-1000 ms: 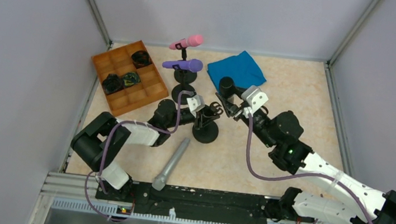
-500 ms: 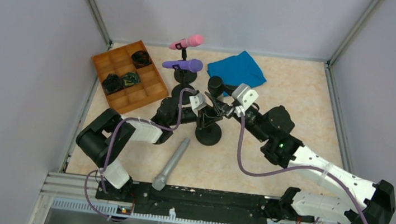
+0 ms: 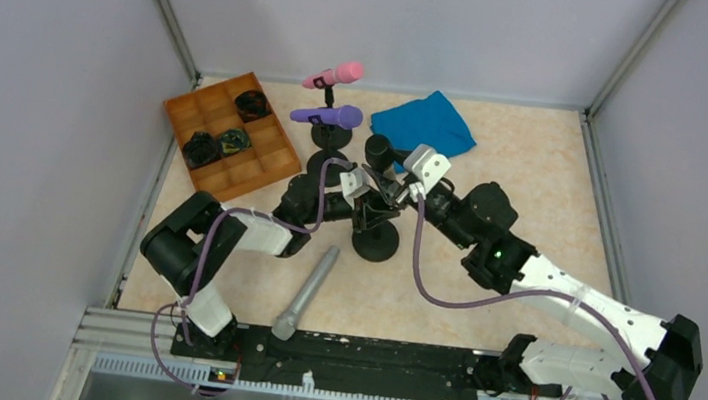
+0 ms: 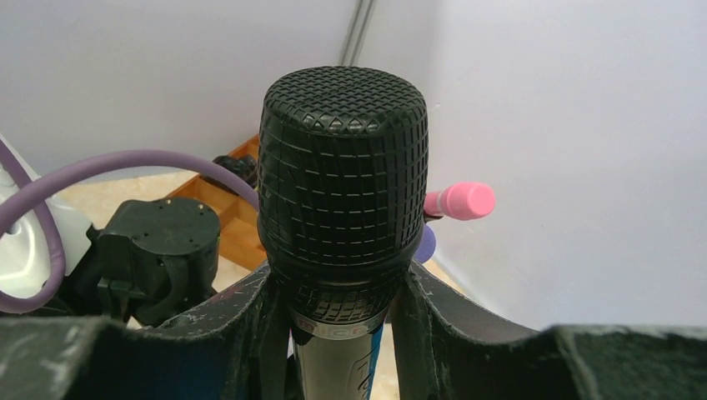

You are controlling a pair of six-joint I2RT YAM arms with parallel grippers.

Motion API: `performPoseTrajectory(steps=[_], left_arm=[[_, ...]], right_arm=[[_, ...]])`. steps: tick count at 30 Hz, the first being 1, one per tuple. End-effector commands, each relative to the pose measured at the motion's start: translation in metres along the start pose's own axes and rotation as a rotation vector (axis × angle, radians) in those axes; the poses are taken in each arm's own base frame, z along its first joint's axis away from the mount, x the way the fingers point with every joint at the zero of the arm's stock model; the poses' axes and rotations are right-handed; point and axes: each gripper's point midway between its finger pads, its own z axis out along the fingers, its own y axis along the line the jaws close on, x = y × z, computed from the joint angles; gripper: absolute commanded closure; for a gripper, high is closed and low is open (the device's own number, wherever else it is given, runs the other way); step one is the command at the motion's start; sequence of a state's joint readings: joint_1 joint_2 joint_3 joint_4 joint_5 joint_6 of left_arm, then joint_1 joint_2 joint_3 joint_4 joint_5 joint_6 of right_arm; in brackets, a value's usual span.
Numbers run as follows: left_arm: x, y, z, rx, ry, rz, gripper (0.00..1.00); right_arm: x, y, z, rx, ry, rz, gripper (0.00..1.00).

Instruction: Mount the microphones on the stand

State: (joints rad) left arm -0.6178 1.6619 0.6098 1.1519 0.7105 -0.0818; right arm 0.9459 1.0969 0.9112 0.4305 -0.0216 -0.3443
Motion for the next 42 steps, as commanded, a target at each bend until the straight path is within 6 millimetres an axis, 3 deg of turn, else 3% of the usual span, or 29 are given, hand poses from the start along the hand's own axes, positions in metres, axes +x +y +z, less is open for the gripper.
performPoseTrajectory(steps=[1,16,24,25,42], left_arm=[[-0.027,-0.01,0.01,0.072,-0.081,0.062,1.0],[-0.029,-0.013,0.008,0.076,-0.097,0.06,1.0],[-0.029,-0.013,0.009,0.081,-0.103,0.054,1.0],[-0.03,-0.013,0.009,0.081,-0.105,0.056,1.0],[-0.028,-0.014,0.01,0.089,-0.109,0.046,1.0]], right_arm=[[-0.014,-0.013,0.009,0.04,-0.036,-0.019,1.0],[0.036,-0.027,0.005,0.095,0.203,-0.054,1.0],[0.073,-0.019,-0.006,0.069,0.351,-0.076,1.0],[0.085,-0.017,-0.011,0.066,0.393,-0.086,1.0],[0.148,-0.004,-0.042,0.039,0.61,-0.106,1.0]])
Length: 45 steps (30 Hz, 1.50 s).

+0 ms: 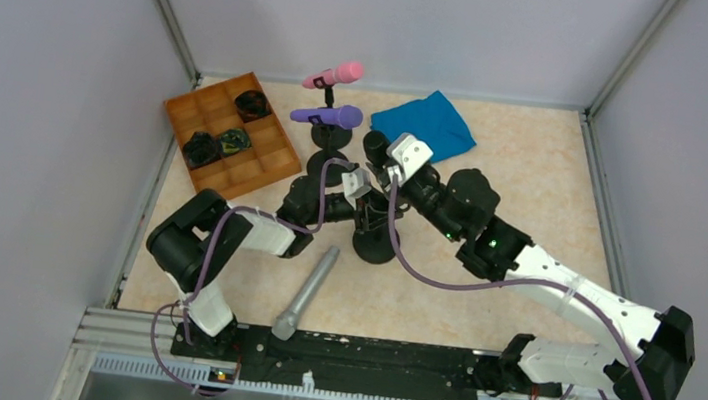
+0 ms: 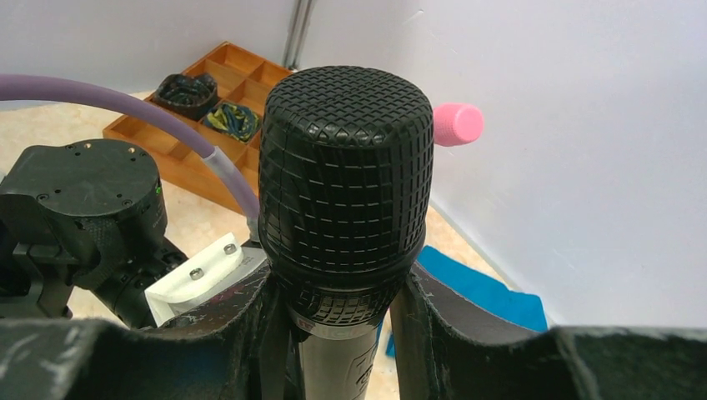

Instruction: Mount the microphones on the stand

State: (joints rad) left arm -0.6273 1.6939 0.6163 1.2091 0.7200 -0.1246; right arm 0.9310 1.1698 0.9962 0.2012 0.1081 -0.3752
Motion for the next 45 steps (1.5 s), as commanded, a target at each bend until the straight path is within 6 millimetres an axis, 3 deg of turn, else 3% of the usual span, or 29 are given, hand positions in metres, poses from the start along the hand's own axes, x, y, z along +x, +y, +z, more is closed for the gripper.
performPoseTrajectory(steps=[1,13,22,45], left_arm=[[-0.027,-0.01,0.006,0.07,-0.086,0.068,1.0],[-0.028,-0.01,0.006,0.069,-0.093,0.064,1.0],[-0.028,-0.01,0.005,0.068,-0.101,0.06,1.0],[-0.027,-0.01,0.003,0.058,-0.107,0.066,1.0]], right_arm=[[0.104,0.013,-0.019,-0.02,0.353,-0.068,1.0],[0.116,0.04,-0.016,-0.091,0.329,0.055,1.0],[0.131,0.041,-0.027,-0.052,0.366,0.106,1.0],[0.208,0.059,-0.06,-0.089,0.717,0.079,1.0]])
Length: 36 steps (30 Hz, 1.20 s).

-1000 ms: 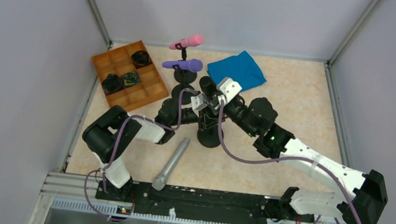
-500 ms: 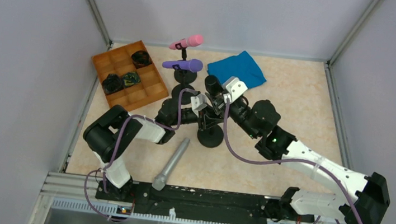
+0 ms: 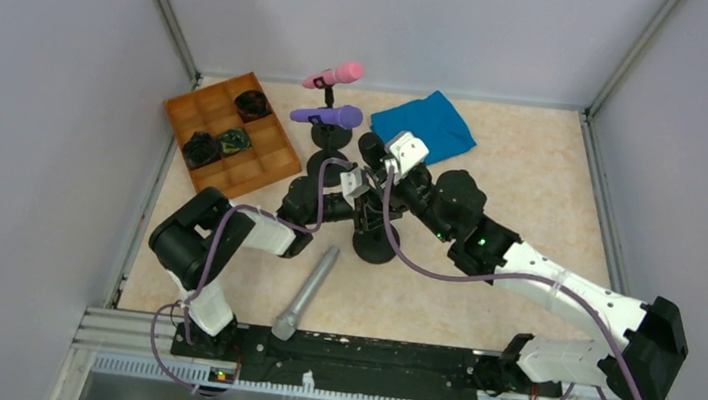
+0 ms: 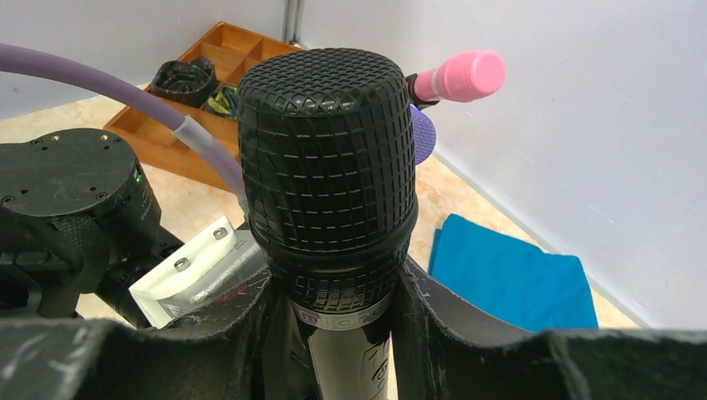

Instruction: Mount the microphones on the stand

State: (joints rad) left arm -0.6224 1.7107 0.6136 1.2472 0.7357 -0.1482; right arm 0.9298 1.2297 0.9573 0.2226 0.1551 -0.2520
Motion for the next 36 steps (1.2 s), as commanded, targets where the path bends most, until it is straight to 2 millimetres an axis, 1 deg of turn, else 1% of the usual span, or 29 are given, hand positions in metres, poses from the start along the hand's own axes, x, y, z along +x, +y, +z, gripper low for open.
performPoseTrajectory(steps=[1,6,16,24,29,36], left_arm=[[-0.028,-0.009,0.004,0.046,-0.095,0.077,1.0],[-0.025,-0.009,0.003,0.045,-0.091,0.074,1.0],[-0.027,-0.006,-0.006,0.036,-0.098,0.069,1.0],[-0.028,-0.006,-0.012,0.035,-0.094,0.069,1.0],[-0.028,-0.005,-0.014,0.025,-0.092,0.069,1.0],[-0.028,0.0,-0.025,-0.008,-0.097,0.063,1.0]], right_arm=[[0.183,0.026,-0.057,-0.072,0.641,-0.037,1.0],[0.189,0.027,-0.061,-0.058,0.641,-0.014,1.0],[0.212,0.034,-0.069,-0.075,0.68,-0.007,1.0],[0.226,0.042,-0.069,-0.111,0.715,-0.017,1.0],[0.23,0.045,-0.068,-0.118,0.721,-0.012,1.0],[0.238,0.053,-0.068,-0.141,0.737,0.011,1.0]])
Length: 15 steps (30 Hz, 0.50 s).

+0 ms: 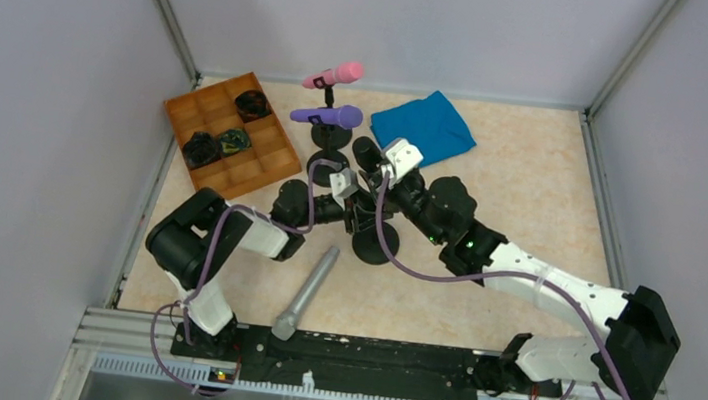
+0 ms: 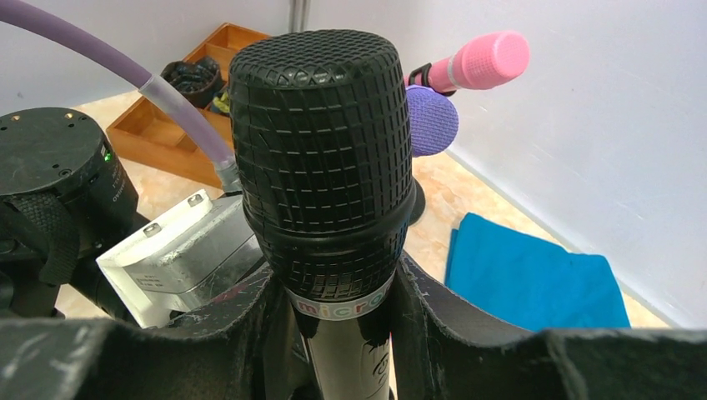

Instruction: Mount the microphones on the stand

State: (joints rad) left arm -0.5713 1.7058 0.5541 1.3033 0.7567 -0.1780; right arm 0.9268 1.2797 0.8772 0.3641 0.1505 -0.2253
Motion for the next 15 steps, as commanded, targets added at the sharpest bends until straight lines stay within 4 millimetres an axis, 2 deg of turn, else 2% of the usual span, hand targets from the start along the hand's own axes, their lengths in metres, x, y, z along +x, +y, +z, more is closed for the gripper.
performPoseTrajectory(steps=[1,8,15], left_arm=[[-0.034,-0.007,-0.007,0.022,-0.097,0.083,1.0],[-0.035,-0.005,-0.015,0.005,-0.097,0.088,1.0],[-0.039,-0.001,-0.026,-0.024,-0.089,0.109,1.0]], right_arm=[[0.215,0.039,-0.082,-0.135,0.755,-0.015,1.0],[0.224,0.044,-0.083,-0.143,0.776,-0.003,1.0],[0.224,0.045,-0.082,-0.139,0.782,-0.002,1.0]])
